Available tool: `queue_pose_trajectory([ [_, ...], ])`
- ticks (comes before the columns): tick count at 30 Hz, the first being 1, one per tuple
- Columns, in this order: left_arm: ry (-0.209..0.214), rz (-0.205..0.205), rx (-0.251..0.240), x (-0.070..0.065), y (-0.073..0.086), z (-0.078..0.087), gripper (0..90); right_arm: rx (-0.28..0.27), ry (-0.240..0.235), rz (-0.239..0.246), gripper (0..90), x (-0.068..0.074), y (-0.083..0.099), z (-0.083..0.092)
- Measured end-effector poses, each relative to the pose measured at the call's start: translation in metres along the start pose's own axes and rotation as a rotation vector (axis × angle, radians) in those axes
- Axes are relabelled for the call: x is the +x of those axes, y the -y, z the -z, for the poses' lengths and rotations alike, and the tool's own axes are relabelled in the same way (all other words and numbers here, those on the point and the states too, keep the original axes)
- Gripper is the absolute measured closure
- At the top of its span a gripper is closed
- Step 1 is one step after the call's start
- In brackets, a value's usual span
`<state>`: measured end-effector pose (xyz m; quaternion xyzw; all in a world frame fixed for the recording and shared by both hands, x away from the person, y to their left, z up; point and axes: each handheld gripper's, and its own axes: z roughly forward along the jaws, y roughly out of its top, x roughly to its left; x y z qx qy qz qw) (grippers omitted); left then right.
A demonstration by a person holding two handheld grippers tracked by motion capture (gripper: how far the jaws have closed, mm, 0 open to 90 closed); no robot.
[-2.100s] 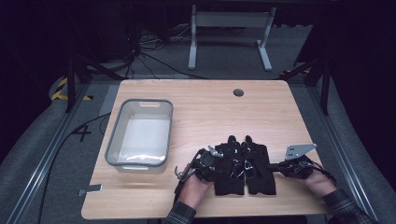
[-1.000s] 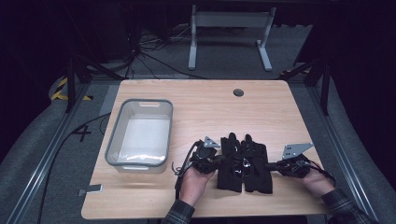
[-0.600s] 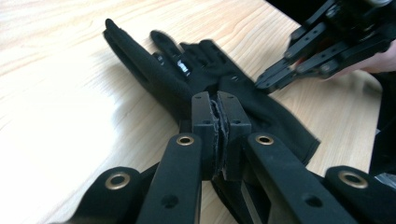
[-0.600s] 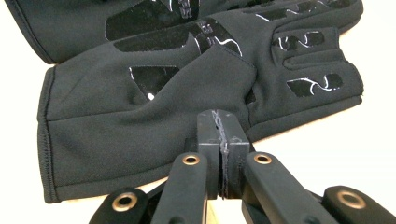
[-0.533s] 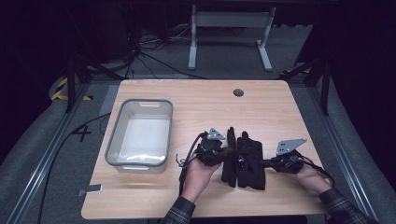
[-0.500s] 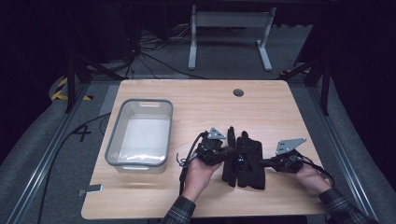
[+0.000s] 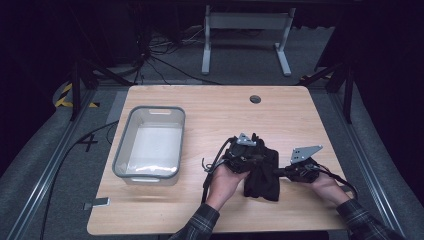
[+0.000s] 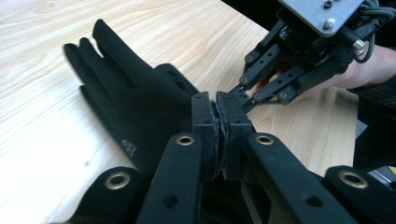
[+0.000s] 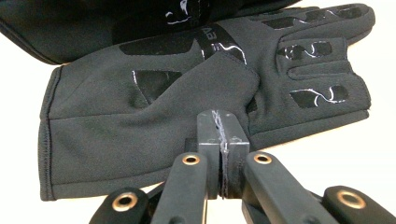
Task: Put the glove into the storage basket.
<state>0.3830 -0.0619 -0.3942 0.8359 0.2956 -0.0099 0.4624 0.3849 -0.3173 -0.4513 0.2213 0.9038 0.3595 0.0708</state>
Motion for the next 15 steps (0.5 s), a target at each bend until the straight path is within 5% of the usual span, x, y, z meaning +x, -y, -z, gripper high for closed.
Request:
queue_pose_trajectory([
  [15, 0.050, -0.016, 0.045, -0.010, -0.004, -0.041, 85.9, -0.007, 0.015, 0.011, 90.0, 0.000, 0.001, 0.002],
])
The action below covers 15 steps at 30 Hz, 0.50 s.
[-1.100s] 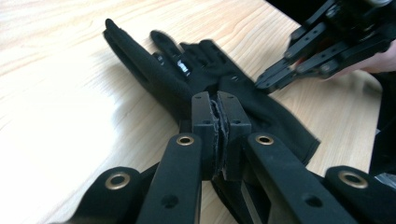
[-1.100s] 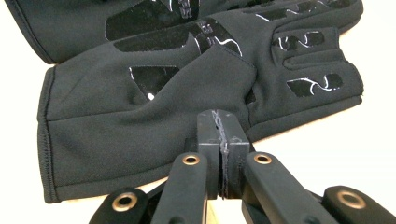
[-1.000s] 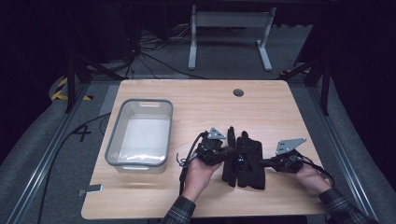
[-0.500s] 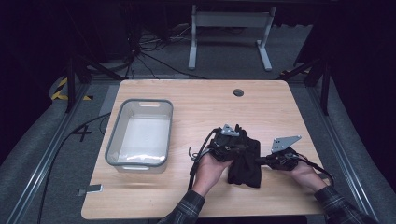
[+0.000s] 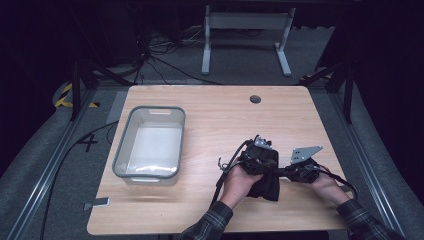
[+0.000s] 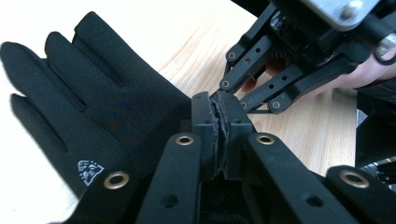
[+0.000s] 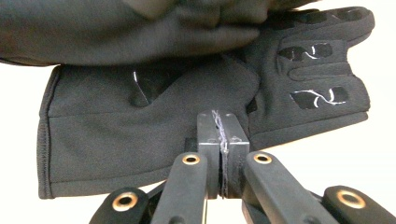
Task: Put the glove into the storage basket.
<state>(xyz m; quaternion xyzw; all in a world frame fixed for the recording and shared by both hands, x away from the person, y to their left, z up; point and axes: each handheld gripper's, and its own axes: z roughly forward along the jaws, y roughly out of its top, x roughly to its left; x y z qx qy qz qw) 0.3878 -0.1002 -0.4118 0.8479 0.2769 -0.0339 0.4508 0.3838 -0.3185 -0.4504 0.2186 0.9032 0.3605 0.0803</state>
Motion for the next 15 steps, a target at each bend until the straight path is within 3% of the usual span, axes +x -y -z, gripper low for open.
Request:
queue_pose_trajectory([
  [3, 0.019, 0.001, -0.021, 0.000, 0.000, 0.000, 84.7, -0.034, 0.017, -0.020, 90.0, -0.005, 0.000, 0.009],
  [9, 0.006, -0.025, -0.055, -0.001, -0.001, 0.010, 85.2, -0.069, 0.046, -0.044, 90.0, -0.011, 0.004, 0.024],
  [15, -0.079, -0.027, -0.038, 0.007, 0.010, 0.028, 89.5, -0.106, 0.026, -0.043, 90.0, -0.008, -0.001, 0.029],
])
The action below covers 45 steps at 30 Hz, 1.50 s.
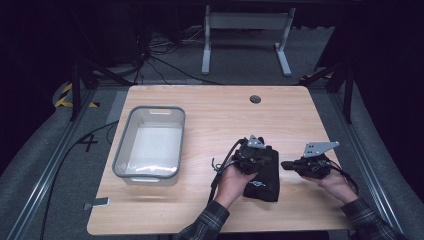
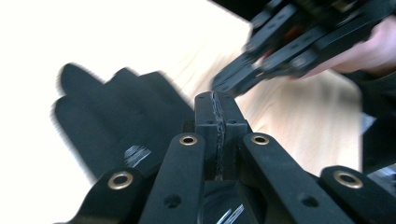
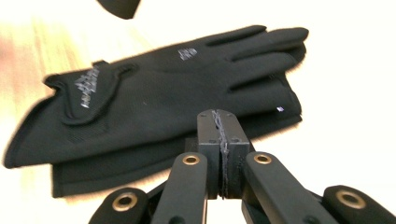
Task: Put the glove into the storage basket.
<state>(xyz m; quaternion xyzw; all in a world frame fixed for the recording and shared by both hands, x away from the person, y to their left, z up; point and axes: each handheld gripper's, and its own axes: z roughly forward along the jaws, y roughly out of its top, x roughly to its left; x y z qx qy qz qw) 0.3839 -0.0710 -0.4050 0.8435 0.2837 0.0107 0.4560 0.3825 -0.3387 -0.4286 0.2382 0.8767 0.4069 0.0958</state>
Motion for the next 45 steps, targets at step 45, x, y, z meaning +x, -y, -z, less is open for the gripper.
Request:
queue_pose_trajectory([
  [45, -0.054, -0.001, 0.182, 0.020, 0.028, -0.037, 89.7, 0.096, -0.107, 0.075, 90.0, 0.026, -0.005, -0.036],
])
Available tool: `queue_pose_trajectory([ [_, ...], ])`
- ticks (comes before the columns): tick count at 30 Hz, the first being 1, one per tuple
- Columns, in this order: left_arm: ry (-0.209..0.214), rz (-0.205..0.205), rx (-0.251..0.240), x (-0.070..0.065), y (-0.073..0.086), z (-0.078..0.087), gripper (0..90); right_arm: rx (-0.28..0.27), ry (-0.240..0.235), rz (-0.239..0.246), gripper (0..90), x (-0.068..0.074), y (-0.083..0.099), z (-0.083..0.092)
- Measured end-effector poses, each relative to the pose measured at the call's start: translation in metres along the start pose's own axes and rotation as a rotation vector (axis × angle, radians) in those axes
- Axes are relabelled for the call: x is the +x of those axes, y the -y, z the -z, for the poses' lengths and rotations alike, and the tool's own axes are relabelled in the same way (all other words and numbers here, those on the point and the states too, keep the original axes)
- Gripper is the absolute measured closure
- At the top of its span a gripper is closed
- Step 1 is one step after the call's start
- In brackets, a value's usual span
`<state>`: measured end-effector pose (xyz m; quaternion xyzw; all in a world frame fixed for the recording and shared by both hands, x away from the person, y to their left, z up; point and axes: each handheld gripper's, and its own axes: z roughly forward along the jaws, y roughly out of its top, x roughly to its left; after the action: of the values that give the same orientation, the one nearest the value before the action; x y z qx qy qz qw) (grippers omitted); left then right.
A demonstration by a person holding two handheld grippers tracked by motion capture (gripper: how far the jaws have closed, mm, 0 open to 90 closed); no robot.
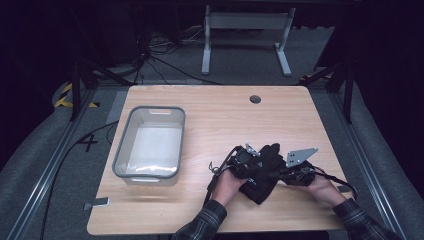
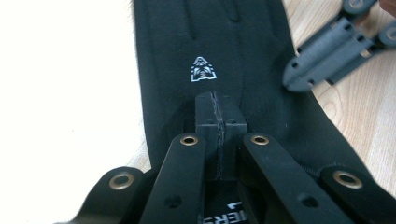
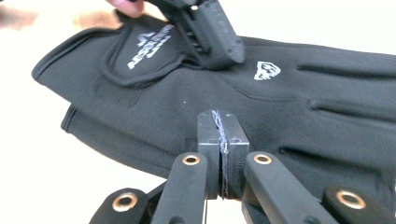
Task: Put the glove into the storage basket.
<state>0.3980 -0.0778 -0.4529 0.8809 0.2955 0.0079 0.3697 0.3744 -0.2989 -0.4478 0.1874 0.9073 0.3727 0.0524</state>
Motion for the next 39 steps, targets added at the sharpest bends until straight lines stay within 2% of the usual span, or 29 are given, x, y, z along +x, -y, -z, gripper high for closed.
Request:
queue_pose_trajectory([
  [8, -0.007, -0.001, 0.005, 0.002, -0.001, 0.000, 89.8, 0.013, -0.035, 0.038, 90.0, 0.013, -0.006, -0.006],
  [16, -0.010, -0.007, 0.007, 0.002, -0.002, 0.000, 89.8, 0.018, -0.062, 0.050, 90.0, 0.022, -0.009, -0.012],
  [20, -0.010, -0.009, 0.007, 0.002, -0.002, 0.000, 89.8, 0.023, -0.066, 0.060, 90.0, 0.025, -0.010, -0.013],
  [25, -0.014, -0.015, 0.007, 0.002, -0.003, 0.002, 89.7, 0.001, -0.060, 0.056, 90.0, 0.023, -0.010, -0.008],
  [32, -0.017, -0.020, -0.017, 0.001, -0.005, 0.013, 88.4, -0.051, -0.003, 0.009, 87.5, 0.012, 0.001, 0.017],
  [36, -0.004, -0.037, -0.024, 0.000, -0.006, 0.022, 78.3, -0.069, 0.041, -0.033, 77.8, 0.004, 0.015, 0.034],
  [39, 0.004, -0.059, -0.013, -0.001, -0.007, 0.025, 66.4, -0.068, 0.075, -0.066, 69.5, -0.002, 0.025, 0.044],
])
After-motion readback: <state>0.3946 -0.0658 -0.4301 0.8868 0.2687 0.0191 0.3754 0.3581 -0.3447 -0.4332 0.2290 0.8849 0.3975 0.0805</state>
